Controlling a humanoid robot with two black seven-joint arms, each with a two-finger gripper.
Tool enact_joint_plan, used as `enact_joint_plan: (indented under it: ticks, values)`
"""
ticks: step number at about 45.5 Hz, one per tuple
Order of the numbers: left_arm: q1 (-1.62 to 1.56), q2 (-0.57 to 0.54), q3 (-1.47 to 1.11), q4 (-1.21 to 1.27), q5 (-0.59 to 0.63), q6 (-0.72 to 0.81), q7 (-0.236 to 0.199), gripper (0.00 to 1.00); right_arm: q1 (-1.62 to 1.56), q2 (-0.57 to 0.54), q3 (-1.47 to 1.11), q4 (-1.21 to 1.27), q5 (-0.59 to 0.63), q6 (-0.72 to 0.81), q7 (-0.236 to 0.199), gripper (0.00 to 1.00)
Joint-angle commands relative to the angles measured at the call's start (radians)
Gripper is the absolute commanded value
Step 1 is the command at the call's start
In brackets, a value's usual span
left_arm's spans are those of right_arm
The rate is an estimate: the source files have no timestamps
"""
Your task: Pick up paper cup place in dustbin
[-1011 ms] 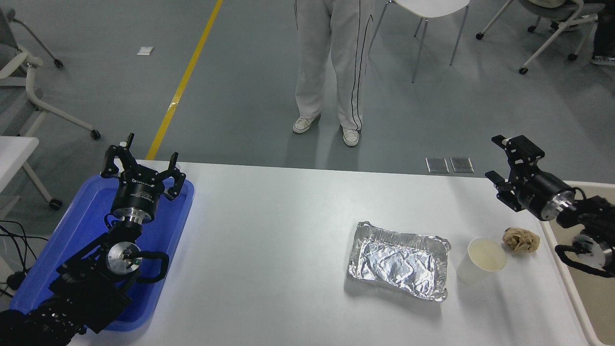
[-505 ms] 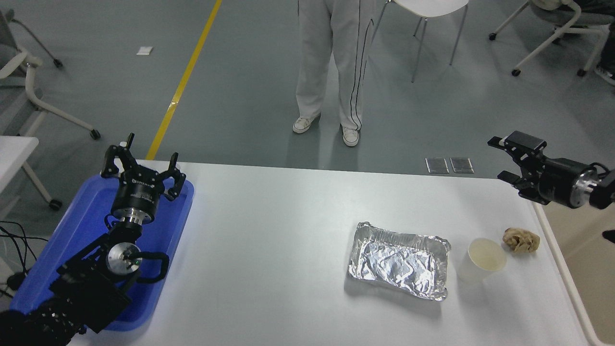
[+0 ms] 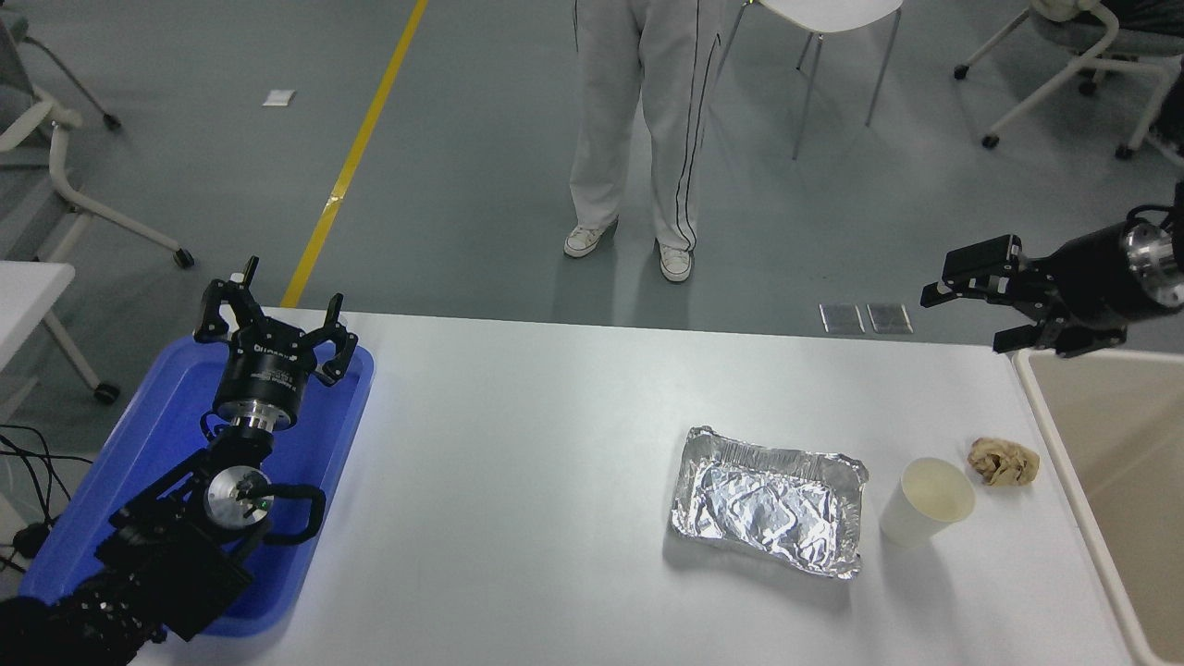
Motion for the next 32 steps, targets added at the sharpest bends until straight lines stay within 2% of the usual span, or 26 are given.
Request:
enact_joint_plan:
  ticks: [1, 9, 32]
  values:
    - [0.000, 0.000, 0.000, 0.000, 0.000, 0.000, 0.001, 1.00, 0.089, 0.066, -0.042, 0.006, -0.024, 0.070, -0.259, 1.00]
    - [0.000, 0.000, 0.000, 0.000, 0.000, 0.000, 0.001, 1.00, 0.153, 0.066, -0.043, 0.008, -0.027, 0.070, -0.260, 1.00]
    - [0.000, 0.000, 0.000, 0.000, 0.000, 0.000, 0.001, 1.00, 0.339, 0.066, -0.046, 0.114, -0.154, 0.070, -0.260, 1.00]
